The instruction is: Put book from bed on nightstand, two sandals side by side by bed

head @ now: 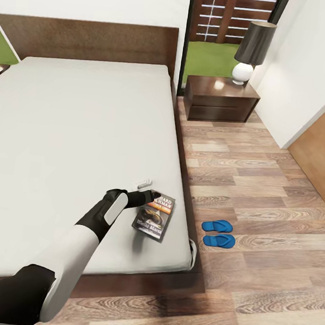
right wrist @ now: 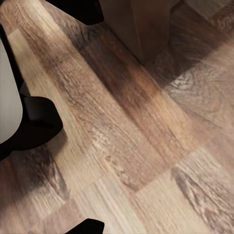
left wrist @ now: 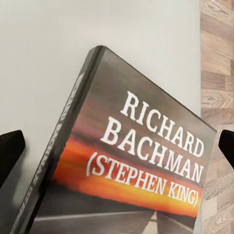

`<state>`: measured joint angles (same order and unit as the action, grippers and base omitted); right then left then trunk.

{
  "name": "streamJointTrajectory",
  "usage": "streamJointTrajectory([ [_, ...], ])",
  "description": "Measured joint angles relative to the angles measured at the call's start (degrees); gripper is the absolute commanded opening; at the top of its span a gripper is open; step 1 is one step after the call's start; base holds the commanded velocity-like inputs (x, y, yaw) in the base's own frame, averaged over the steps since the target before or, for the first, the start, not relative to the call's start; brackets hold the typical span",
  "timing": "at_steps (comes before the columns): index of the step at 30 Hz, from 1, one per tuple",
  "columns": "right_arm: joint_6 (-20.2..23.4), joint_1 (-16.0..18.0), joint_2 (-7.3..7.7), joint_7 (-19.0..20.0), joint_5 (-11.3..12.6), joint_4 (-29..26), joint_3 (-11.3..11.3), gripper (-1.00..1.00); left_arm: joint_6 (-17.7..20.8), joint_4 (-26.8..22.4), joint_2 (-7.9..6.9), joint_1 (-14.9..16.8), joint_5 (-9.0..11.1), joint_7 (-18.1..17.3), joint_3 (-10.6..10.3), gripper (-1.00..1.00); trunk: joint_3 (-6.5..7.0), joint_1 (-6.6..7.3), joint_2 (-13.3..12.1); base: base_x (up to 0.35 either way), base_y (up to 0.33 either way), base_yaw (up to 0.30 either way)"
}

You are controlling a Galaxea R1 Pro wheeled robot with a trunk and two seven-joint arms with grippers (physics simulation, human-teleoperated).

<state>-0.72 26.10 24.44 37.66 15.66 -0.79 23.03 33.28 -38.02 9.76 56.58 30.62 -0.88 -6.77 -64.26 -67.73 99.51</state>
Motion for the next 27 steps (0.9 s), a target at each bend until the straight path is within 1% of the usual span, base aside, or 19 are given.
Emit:
streamJointTrajectory([
  [8,0.0,-0.02,-0.02,0.0,0.0,0.0,0.0,1.0,-0.01,0.0,0.0,0.0,0.01,0.0,0.0,1.0,0.0,0.0,0.0,0.008,0.0,0.0],
  [17,-0.07,-0.02,-0.02,0.0,0.01,-0.01,0.0,1.0,-0.01,0.0,0.0,0.0,0.0,0.0,0.0,1.0,0.0,0.01,0.0,0.148,0.0,0.0],
  [27,-0.08,-0.02,-0.02,0.0,0.0,-0.01,0.0,1.0,-0.01,0.0,0.0,0.0,0.0,0.0,0.0,1.0,0.0,0.0,0.0,0.02,0.0,0.0],
])
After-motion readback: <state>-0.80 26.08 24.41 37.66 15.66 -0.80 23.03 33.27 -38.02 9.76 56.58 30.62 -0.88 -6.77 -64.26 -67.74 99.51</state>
